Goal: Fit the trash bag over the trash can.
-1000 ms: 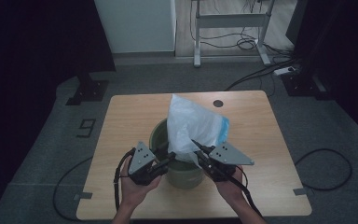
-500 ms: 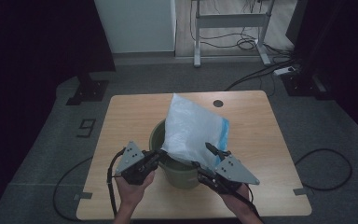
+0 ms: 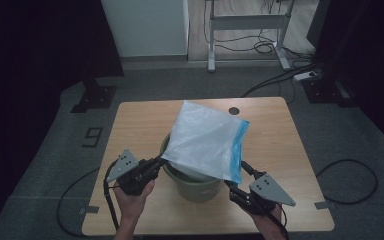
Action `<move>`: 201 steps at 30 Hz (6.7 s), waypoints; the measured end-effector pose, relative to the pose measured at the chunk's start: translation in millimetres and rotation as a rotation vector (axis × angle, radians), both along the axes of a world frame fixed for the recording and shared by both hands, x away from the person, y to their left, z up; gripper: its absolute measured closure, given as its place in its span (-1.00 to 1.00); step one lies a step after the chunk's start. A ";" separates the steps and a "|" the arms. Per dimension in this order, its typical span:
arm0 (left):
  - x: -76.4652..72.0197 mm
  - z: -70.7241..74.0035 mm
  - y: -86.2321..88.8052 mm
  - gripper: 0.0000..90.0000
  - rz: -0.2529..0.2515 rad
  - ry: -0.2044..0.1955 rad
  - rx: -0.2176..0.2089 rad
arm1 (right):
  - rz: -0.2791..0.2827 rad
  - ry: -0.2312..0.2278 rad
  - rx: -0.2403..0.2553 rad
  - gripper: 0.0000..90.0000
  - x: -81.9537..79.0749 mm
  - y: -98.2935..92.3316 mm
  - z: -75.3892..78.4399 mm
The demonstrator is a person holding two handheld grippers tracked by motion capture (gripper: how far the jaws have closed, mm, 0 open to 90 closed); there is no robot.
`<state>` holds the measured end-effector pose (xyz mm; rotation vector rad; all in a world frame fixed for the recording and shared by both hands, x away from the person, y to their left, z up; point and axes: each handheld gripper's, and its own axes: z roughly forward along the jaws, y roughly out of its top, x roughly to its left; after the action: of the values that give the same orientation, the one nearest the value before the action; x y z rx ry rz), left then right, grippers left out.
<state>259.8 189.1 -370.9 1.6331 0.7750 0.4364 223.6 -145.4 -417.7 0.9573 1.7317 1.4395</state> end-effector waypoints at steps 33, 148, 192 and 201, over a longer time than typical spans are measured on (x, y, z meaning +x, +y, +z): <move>-17.5 18.3 21.6 -0.42 -0.113 -0.032 0.019 | 0.063 -0.068 0.096 0.98 26.8 -16.4 34.0; -3.8 -14.2 5.7 1.00 -0.051 -0.015 -0.068 | 0.074 0.193 0.191 0.18 112.1 -11.5 20.5; 26.9 26.1 11.2 -0.01 -0.112 0.006 0.006 | 0.081 0.019 0.130 0.98 94.7 -12.9 53.2; 37.2 32.7 27.0 -0.04 -0.138 0.003 -0.064 | 0.075 0.014 0.121 0.99 96.6 -14.5 57.0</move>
<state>297.0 216.1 -338.1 1.6158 0.6669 0.3082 320.2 -159.9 -360.7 0.9764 1.7227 1.6048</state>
